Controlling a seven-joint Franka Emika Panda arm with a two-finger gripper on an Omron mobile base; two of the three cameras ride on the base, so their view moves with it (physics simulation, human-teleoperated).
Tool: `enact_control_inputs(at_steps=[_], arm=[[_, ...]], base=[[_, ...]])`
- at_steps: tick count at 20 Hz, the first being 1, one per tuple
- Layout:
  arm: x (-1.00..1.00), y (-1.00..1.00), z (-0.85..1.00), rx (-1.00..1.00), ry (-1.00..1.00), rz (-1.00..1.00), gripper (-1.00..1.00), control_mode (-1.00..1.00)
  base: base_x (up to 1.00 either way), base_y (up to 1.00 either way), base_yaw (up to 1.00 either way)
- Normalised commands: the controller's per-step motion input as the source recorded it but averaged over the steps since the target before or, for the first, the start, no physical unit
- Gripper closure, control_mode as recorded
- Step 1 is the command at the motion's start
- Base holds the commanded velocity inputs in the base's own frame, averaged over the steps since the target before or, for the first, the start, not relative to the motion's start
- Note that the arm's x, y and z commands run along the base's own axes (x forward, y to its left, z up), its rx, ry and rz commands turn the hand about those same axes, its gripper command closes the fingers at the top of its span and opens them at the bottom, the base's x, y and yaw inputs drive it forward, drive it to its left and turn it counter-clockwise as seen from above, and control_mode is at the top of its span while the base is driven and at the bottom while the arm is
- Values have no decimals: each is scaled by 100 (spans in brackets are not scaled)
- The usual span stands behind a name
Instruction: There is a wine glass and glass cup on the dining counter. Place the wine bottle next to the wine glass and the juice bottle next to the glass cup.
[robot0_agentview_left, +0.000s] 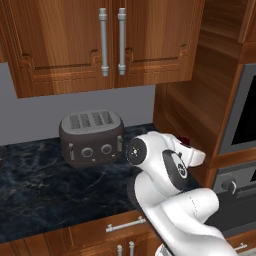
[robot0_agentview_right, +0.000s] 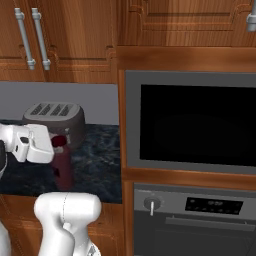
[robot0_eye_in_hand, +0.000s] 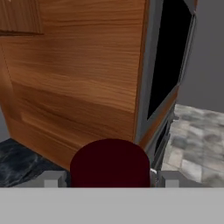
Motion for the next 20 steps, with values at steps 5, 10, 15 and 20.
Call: enact_control_inputs(at_steps=[5, 10, 15, 20], arm=[[-53, 4, 24, 2, 0, 0, 100, -100], [-38, 1, 4, 0, 0, 0, 100, -100], [-1, 0, 0, 0, 0, -3, 100, -100], [0, 0, 0, 0, 0, 0, 100, -100]], base=[[0, 0, 0], [0, 0, 0], [0, 0, 0], [0, 0, 0]])
